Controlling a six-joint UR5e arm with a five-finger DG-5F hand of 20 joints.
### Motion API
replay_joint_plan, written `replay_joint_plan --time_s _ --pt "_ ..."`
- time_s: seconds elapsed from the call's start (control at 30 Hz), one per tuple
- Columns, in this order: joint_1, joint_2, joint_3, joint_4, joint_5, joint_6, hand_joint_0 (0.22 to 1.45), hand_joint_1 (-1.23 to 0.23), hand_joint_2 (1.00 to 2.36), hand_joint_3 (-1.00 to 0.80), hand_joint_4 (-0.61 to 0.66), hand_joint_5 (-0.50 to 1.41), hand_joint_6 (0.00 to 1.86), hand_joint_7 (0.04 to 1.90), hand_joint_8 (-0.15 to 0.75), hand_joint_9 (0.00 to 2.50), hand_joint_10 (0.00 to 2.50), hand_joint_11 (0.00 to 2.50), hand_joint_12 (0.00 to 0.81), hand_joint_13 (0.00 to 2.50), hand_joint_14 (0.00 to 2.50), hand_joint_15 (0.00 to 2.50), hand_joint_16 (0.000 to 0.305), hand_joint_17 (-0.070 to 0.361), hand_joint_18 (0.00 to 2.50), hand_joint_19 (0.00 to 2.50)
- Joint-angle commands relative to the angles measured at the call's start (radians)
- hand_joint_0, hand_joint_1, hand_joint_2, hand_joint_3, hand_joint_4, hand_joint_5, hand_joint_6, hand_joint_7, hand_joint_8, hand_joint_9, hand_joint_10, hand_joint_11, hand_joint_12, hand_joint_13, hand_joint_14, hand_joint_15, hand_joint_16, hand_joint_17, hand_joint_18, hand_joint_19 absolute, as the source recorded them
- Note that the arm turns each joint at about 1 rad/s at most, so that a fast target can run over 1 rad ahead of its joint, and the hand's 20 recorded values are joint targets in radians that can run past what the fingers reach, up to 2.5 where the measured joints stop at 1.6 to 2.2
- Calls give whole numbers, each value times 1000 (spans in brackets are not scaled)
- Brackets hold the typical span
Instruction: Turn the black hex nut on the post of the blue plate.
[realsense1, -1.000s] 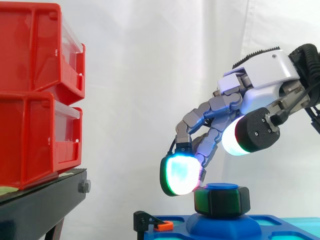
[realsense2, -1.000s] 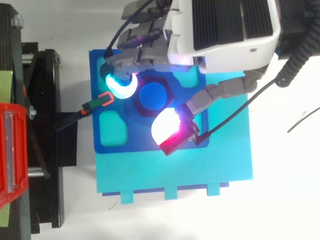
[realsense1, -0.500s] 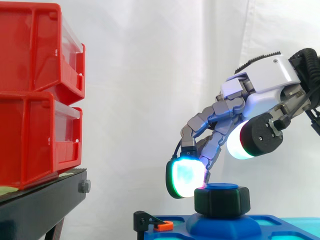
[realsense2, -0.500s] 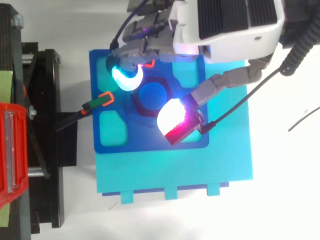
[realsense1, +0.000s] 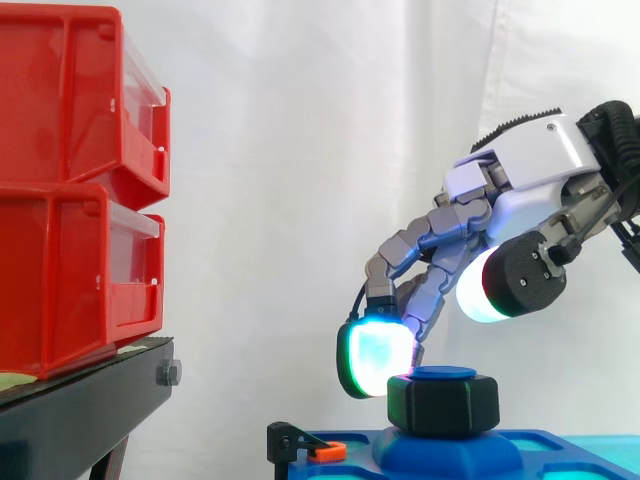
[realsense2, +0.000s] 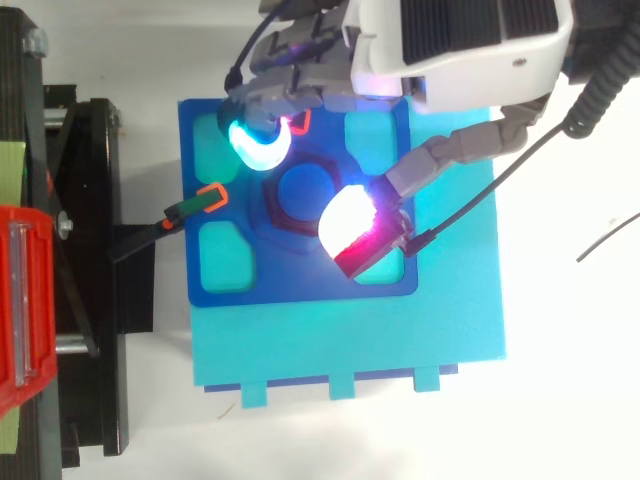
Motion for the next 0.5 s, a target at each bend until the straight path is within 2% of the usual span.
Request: replay_joint_plan --time_s 0.0,0.13,0.47 --pt "-5 0 -1 -3 -4 -6 504 -401 1000 -495 231 -155 503 904 265 682 10 300 344 463 4 106 54 122 293 124" --pt "-14 1 -1 -14 -13 -16 504 -400 1000 -496 227 -155 503 905 265 683 10 293 344 463 4 110 54 122 293 124" --pt "-25 0 -1 -21 -27 -27 505 -400 1000 -498 229 -156 503 911 266 683 10 300 344 464 4 111 54 122 294 124"
